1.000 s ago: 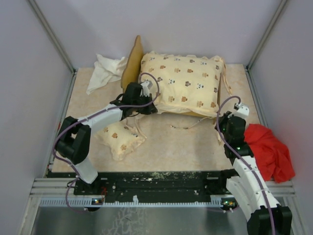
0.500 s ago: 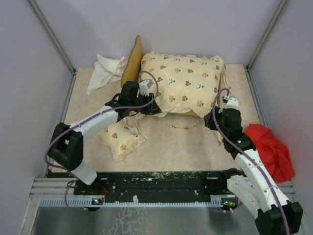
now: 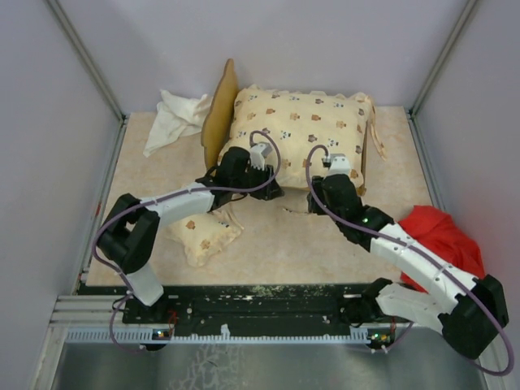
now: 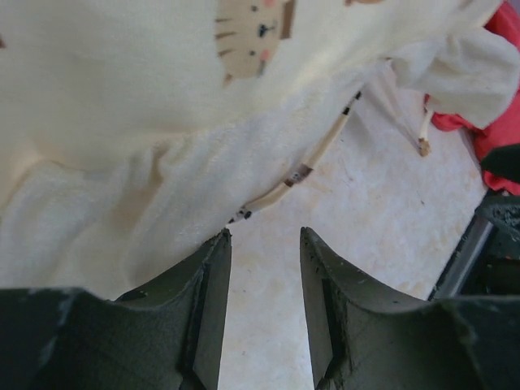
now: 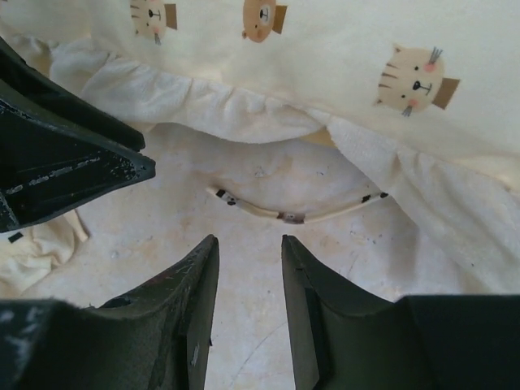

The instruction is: Set up the pet bed

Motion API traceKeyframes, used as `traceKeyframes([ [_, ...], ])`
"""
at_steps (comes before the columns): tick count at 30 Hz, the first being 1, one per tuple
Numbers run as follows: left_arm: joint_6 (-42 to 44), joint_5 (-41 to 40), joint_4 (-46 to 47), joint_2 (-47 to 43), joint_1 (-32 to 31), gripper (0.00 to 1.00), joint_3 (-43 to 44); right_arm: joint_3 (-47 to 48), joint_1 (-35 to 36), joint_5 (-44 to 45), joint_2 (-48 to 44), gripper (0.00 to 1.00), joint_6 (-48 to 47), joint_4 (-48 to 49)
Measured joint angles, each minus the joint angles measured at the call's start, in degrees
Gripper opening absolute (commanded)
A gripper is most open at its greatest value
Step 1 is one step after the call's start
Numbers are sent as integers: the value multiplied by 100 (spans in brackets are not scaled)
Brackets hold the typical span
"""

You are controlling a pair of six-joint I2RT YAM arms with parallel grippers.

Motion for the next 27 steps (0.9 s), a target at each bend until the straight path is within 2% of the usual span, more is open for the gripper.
traceKeyframes([
  [3, 17, -337, 210, 151, 9, 48, -33, -24, 116, 166, 337, 44, -46, 260],
  [6, 20, -612, 476, 157, 26, 47, -146, -247, 107, 398, 671, 45, -297, 857],
  [13, -24, -942, 1078, 155, 55, 39, -302, -955, -363, 468, 1012, 45, -957, 2190],
  [21, -74, -1064, 1362, 155, 74, 40, -339, -1104, -850, 461, 1038, 45, -1644, 3414],
  [27, -125, -1064, 1429, 155, 74, 40, -345, -1104, -990, 350, 1456, 41, -1930, 3936],
])
